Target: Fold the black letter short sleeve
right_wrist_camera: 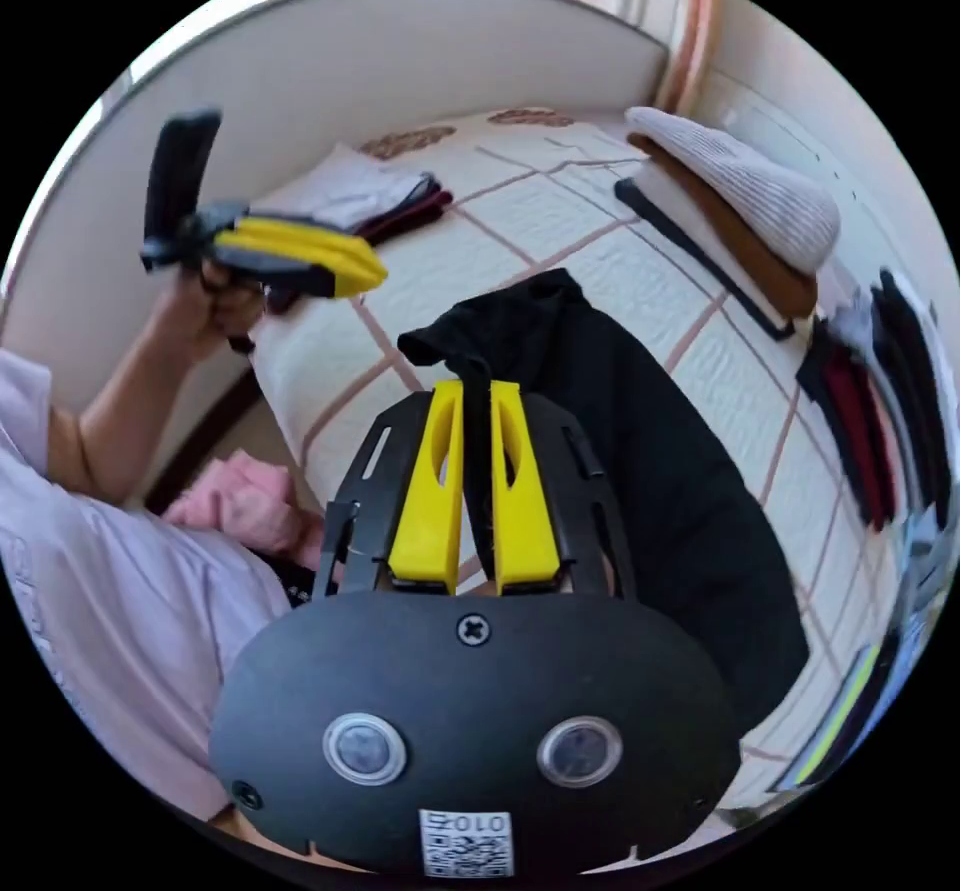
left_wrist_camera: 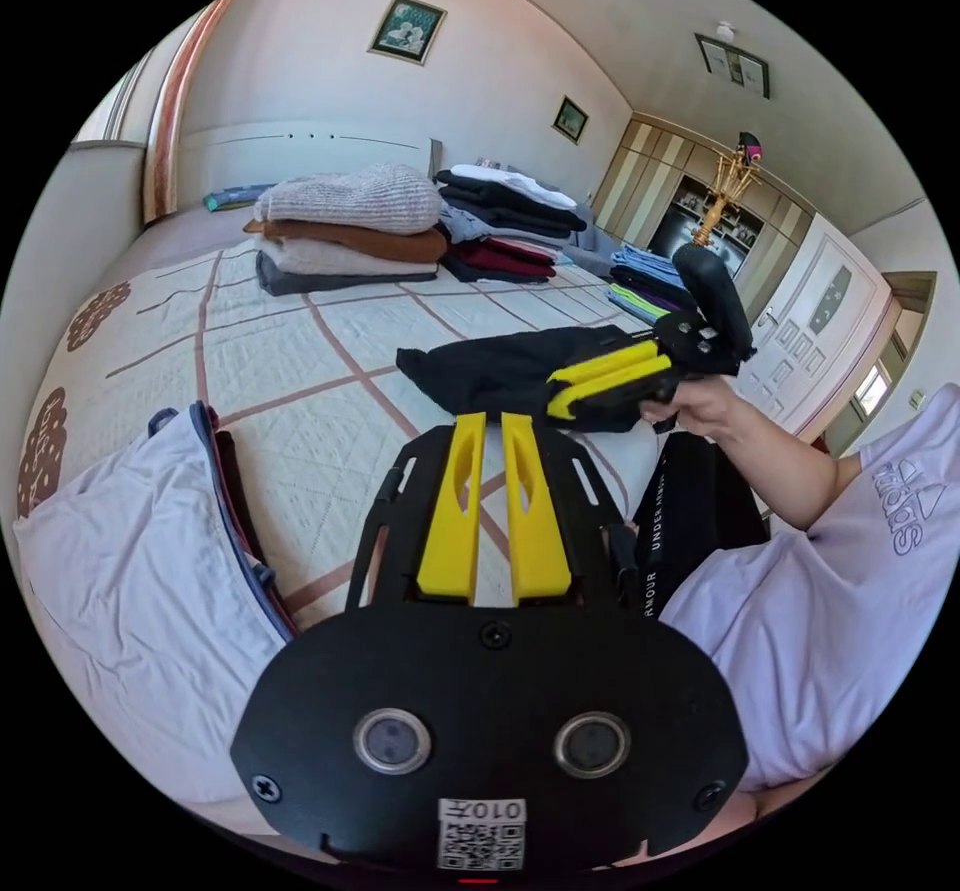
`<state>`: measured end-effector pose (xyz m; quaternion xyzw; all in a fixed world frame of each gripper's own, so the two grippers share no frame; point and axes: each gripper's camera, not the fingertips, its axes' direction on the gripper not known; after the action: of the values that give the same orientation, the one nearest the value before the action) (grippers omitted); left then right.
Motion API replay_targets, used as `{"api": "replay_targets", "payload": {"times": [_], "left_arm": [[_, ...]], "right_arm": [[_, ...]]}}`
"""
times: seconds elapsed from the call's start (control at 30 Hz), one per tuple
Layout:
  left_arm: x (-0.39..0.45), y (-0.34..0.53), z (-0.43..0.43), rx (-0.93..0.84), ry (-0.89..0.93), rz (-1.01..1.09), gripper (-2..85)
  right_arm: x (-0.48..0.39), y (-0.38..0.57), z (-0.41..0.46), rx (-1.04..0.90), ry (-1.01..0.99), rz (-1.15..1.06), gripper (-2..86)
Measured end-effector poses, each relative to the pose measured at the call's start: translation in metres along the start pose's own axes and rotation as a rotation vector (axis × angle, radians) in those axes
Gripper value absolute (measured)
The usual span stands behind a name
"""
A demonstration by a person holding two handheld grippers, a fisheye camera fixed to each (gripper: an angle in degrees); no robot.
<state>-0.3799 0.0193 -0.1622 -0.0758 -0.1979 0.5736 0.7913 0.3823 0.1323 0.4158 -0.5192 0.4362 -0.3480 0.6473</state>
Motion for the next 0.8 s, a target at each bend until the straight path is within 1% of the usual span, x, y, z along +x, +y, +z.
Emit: {"api": "replay_targets", "payload": {"times": [0.07, 0.1, 0.13, 0.17, 0.2, 0.27, 0.3, 0.33, 0.37, 0.4, 0.43, 0.47, 0.5, 0.57, 0.63, 0.67, 0.73, 0.8], "left_arm": [[0.008, -0.014, -0.004, -0.001, -0.006, 0.022, 1.4], [0.014, -0.023, -0.006, -0.007, -0.007, 0.036, 1.4], [0.019, -0.031, -0.006, -0.013, -0.005, 0.048, 1.4], [0.022, -0.035, -0.007, -0.016, -0.003, 0.054, 1.4], [0.027, -0.043, -0.006, -0.022, 0.002, 0.063, 1.5], [0.035, -0.053, -0.005, -0.029, 0.017, 0.075, 1.7], [0.040, -0.061, -0.002, -0.034, 0.032, 0.082, 1.9], [0.045, -0.069, 0.001, -0.039, 0.047, 0.085, 2.1], [0.047, -0.074, 0.003, -0.042, 0.054, 0.088, 2.3], [0.054, -0.084, 0.007, -0.049, 0.070, 0.096, 2.7], [0.062, -0.095, 0.011, -0.057, 0.087, 0.108, 3.3], [0.067, -0.102, 0.013, -0.062, 0.096, 0.117, 3.6], [0.080, -0.115, 0.016, -0.069, 0.111, 0.143, 4.4], [0.108, -0.135, 0.020, -0.078, 0.118, 0.209, 6.1], [0.161, -0.161, 0.029, -0.085, 0.082, 0.337, 8.9], [0.175, -0.166, 0.033, -0.089, 0.068, 0.368, 9.4], [0.236, -0.182, 0.054, -0.093, 0.017, 0.485, 11.4], [0.277, -0.189, 0.072, -0.080, -0.013, 0.518, 12.2]], "right_arm": [[0.086, 0.040, -0.052, 0.224, -0.213, 0.316, 5.7], [0.108, 0.057, -0.064, 0.287, -0.262, 0.402, 5.7], [0.148, 0.096, -0.086, 0.412, -0.333, 0.558, 5.6], [0.178, 0.140, -0.105, 0.542, -0.350, 0.683, 5.6], [0.190, 0.164, -0.113, 0.599, -0.337, 0.741, 5.5], [0.220, 0.254, -0.131, 0.755, -0.245, 0.986, 5.4], [0.225, 0.275, -0.131, 0.774, -0.225, 1.045, 5.3], [0.234, 0.311, -0.129, 0.785, -0.179, 1.149, 5.2], [0.245, 0.339, -0.123, 0.755, -0.124, 1.239, 5.2], [0.251, 0.351, -0.118, 0.730, -0.109, 1.275, 5.1], [0.265, 0.369, -0.106, 0.697, -0.152, 1.314, 5.1], [0.274, 0.383, -0.099, 0.745, -0.242, 1.308, 5.1], [0.277, 0.387, -0.099, 0.775, -0.265, 1.302, 5.1], [0.284, 0.385, -0.105, 0.746, -0.236, 1.287, 5.1], [0.289, 0.382, -0.112, 0.720, -0.205, 1.283, 5.1], [0.293, 0.383, -0.114, 0.725, -0.216, 1.286, 5.1], [0.299, 0.389, -0.115, 0.745, -0.251, 1.299, 5.1], [0.303, 0.396, -0.114, 0.767, -0.282, 1.311, 5.1]]}}
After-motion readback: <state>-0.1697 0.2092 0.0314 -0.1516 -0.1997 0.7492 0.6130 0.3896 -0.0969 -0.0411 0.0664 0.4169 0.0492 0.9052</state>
